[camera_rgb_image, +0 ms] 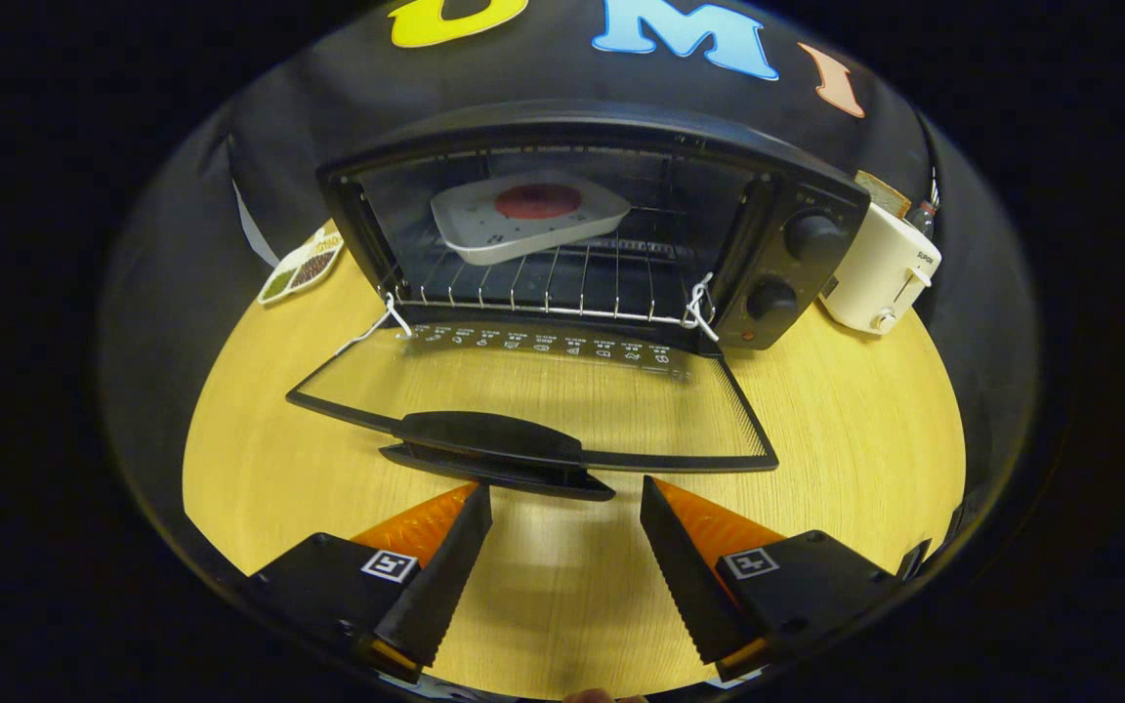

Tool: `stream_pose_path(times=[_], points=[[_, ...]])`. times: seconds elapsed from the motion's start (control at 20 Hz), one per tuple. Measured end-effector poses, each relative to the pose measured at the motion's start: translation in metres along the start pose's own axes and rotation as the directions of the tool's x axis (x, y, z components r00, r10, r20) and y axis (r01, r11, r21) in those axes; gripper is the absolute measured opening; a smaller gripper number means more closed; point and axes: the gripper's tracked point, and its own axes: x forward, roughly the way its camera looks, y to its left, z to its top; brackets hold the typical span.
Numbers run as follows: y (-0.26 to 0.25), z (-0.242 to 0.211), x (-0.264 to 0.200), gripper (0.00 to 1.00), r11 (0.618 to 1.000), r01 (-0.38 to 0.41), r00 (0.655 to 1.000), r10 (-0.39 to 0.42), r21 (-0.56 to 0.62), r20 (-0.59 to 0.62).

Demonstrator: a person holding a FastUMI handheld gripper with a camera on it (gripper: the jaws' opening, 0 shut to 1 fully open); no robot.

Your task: Open the toaster oven, put the food inside, and close the toaster oven door.

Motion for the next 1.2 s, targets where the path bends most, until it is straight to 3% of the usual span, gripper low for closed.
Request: stream_pose_path(times=[0.3, 0.5, 0.65, 0.9, 1.2], points=[[-0.003, 0.056, -0.056, 0.98, 0.991, -0.050, 0.983, 0.026, 0.126, 0.183], [-0.012, 0.088, -0.087, 0.98, 0.995, -0.051, 0.948, 0.020, 0.090, 0.318], [-0.023, 0.110, -0.129, 0.98, 0.998, -0.049, 0.897, 0.026, 0.042, 0.441], [-0.073, 0.147, -0.195, 0.98, 0.999, 0.045, 0.763, -0.020, -0.022, 0.646], [-0.123, 0.139, -0.241, 0.98, 0.995, 0.100, 0.687, -0.084, 0.021, 0.722]])
